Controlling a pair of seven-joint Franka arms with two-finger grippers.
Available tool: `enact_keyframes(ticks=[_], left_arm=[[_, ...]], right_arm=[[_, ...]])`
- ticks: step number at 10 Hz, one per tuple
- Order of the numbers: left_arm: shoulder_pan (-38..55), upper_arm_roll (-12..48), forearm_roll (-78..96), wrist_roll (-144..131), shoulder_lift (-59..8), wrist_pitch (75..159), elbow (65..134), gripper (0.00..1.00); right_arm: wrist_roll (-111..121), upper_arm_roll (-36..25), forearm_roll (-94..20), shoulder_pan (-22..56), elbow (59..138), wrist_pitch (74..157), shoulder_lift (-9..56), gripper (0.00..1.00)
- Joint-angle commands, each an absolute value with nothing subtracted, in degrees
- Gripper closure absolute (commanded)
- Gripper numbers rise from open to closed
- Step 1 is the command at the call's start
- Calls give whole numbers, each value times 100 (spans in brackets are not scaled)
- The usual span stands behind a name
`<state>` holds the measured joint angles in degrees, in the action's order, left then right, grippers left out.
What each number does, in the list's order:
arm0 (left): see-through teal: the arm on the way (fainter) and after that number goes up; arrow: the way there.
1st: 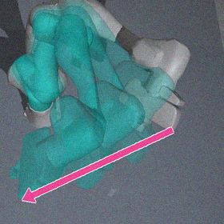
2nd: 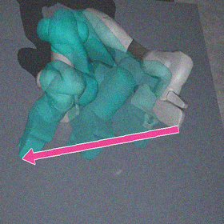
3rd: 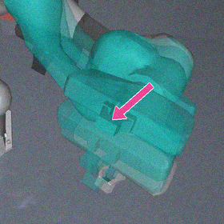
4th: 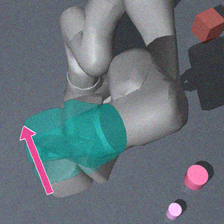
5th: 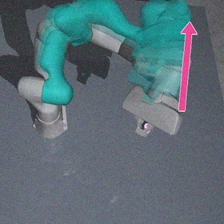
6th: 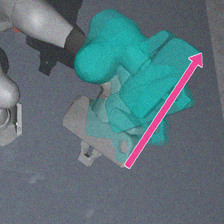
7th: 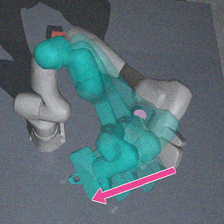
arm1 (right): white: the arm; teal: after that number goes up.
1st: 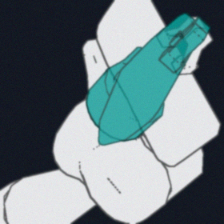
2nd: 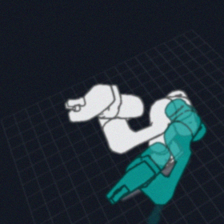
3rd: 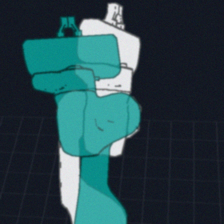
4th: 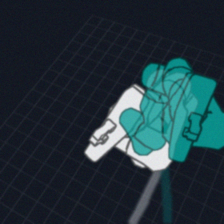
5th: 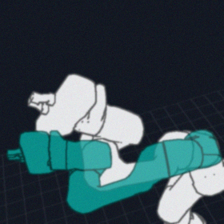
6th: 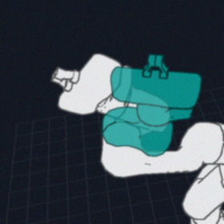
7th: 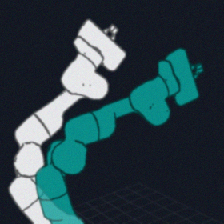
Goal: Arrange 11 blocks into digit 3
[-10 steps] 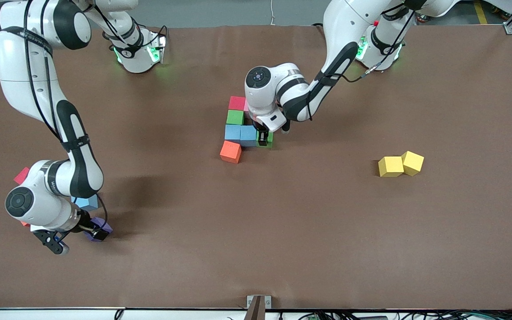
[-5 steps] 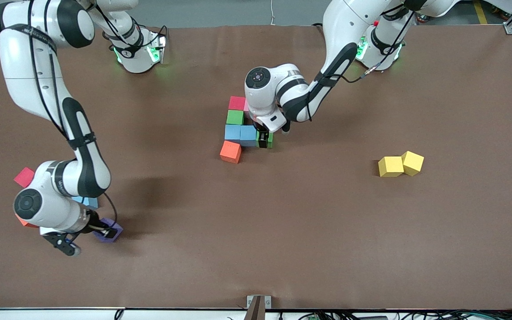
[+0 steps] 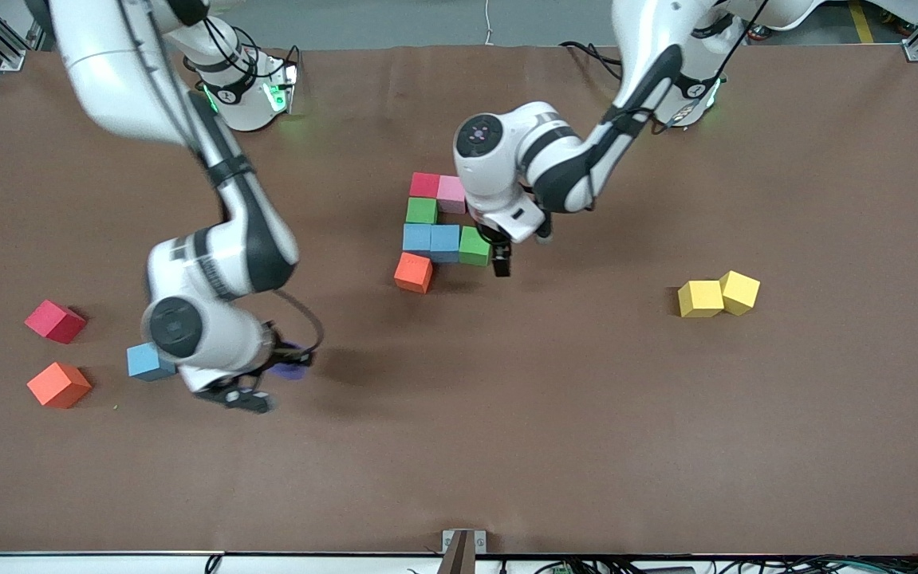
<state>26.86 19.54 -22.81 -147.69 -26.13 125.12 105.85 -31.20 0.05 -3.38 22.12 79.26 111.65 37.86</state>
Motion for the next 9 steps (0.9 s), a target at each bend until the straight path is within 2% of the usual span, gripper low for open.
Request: enact_keyframes(ticks=[1, 3, 6, 9], left_arm=[[1693, 2187, -2294, -14136, -2260, 12533, 11038, 0], [202, 2940, -2294, -13398, -2163, 12533, 11258, 0], [-2138, 4137, -2372, -12037, -2109, 12533, 11714, 0], [-3328, 4324, -2548, -10911, -2031, 12882, 12223, 0]], right_arm=[[-3470, -97, -378, 3107, 8523, 11914, 3700, 97], [-3542, -105, -317, 3532, 8631, 12190, 3744, 94], [-3525, -105, -299, 3700, 9103, 12698, 3744, 94], [-3524, -105, -264, 3709, 9492, 13166, 3744, 95]])
